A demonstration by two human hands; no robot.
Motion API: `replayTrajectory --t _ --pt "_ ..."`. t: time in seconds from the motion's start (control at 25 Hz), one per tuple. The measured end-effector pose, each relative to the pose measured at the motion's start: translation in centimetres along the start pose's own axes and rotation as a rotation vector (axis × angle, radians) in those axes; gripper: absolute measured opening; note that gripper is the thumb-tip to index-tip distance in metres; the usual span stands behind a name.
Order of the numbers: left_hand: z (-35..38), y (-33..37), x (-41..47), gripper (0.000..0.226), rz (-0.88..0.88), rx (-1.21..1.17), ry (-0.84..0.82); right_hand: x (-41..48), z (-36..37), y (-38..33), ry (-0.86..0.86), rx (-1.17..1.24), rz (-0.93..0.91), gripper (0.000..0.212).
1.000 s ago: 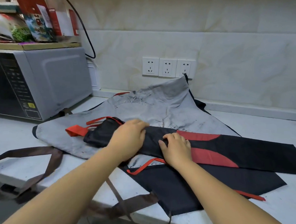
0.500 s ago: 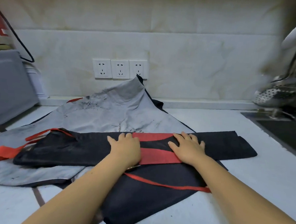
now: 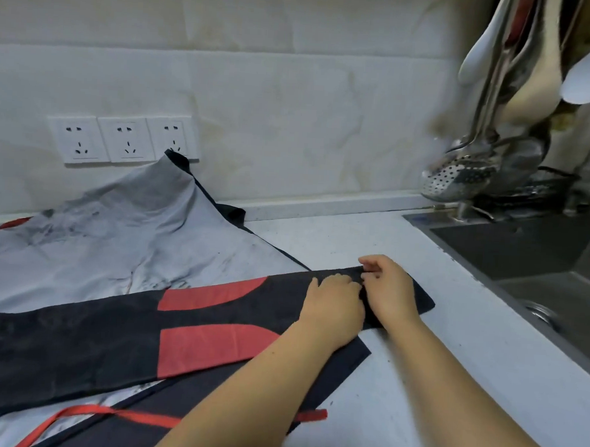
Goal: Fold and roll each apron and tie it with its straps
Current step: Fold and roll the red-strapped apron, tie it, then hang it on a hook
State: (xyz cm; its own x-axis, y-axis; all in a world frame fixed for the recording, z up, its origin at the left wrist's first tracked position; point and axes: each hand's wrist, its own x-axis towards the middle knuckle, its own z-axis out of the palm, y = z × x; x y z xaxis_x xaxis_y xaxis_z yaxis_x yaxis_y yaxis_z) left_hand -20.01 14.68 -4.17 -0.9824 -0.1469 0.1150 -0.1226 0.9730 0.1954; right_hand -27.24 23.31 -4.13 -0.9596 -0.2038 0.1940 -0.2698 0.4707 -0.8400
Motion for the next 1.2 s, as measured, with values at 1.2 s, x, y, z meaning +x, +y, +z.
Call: replayTrajectory --t 1.2 --pt "2.0 0.6 1.3 0.071 0.004 -0.174 0.023 1.7 -3.1 0.6 -0.162 -0.379 0.029 0.038"
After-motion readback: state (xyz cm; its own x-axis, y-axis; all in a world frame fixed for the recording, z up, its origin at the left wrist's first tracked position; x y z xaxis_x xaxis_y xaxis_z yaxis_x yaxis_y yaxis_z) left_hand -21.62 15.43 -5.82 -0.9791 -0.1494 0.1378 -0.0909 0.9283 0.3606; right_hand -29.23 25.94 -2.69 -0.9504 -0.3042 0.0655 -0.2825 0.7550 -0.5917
